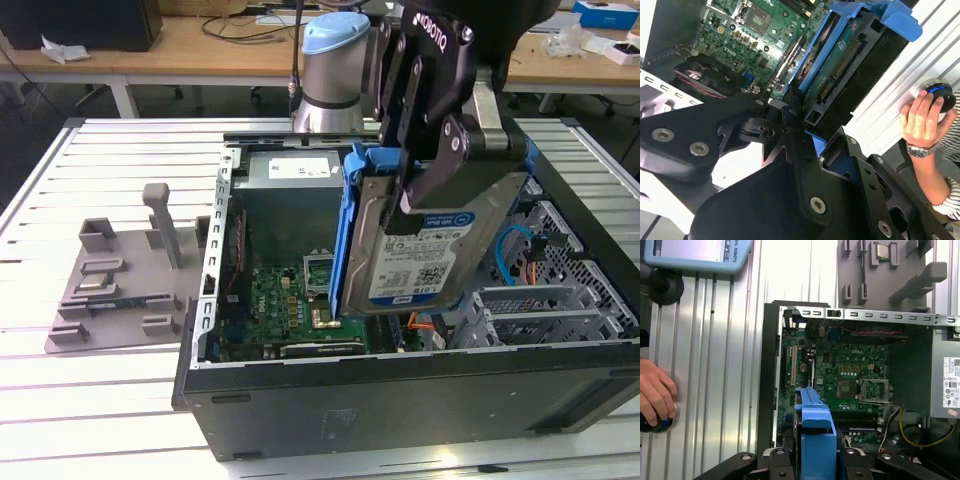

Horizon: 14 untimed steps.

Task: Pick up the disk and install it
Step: 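Pick up the disk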

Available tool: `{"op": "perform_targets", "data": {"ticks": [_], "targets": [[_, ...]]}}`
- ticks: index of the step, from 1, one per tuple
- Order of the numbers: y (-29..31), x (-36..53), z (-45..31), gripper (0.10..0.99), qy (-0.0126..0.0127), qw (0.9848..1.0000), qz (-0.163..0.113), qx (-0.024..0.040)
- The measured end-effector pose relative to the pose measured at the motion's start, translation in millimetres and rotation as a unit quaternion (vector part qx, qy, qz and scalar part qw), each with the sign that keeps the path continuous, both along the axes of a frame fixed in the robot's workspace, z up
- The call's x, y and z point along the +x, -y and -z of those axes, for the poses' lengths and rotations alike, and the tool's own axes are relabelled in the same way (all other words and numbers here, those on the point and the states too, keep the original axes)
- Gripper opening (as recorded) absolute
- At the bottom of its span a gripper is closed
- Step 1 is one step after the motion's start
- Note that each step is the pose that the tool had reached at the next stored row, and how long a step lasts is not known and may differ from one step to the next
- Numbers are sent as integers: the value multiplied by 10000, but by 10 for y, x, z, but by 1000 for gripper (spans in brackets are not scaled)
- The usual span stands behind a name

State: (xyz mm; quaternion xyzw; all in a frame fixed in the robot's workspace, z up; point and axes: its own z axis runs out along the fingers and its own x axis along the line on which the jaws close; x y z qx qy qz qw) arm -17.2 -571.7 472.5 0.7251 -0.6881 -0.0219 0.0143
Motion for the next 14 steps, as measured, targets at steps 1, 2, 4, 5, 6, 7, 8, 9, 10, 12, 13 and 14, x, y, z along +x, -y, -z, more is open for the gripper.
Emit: {"op": "perform_targets", "data": {"ticks": [1,2,4,5,6,7,8,9,10,12,13,14], "targets": [[16,0,1,369,0,10000,0,0],[30,0,1,369,0,10000,0,0],[60,0,3,369,0,10000,0,0],[80,0,4,369,0,10000,0,0],[93,0,5,369,0,10000,0,0],[111,0,6,369,0,10000,0,0],[127,0,6,369,0,10000,0,0],[152,0,7,369,0,10000,0,0],[171,0,8,369,0,10000,0,0],[211,0,10,369,0,10000,0,0],[232,0,11,369,0,10000,0,0],[246,-1,12,369,0,10000,1,1]]}}
